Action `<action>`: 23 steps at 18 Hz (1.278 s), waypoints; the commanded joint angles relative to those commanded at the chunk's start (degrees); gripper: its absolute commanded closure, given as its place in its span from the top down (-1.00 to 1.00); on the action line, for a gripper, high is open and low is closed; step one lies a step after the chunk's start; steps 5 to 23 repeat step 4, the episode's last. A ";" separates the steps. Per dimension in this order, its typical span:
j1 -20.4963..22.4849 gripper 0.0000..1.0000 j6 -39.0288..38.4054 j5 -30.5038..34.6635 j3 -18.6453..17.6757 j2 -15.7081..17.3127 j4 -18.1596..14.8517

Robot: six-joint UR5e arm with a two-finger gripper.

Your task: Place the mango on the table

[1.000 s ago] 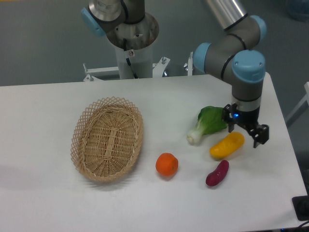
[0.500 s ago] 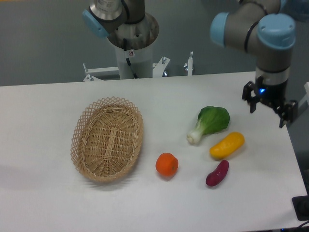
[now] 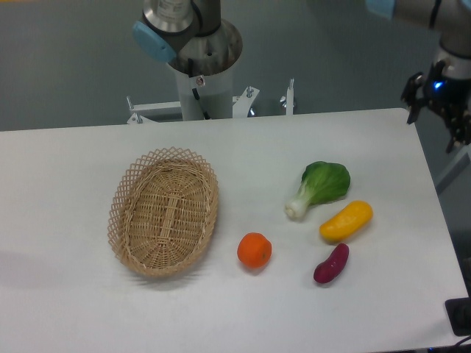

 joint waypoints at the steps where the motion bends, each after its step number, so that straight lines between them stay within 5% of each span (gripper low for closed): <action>1: 0.18 1.00 0.00 0.00 -0.17 0.00 0.00; 23: 0.18 1.00 -0.09 -0.09 -0.35 0.35 0.00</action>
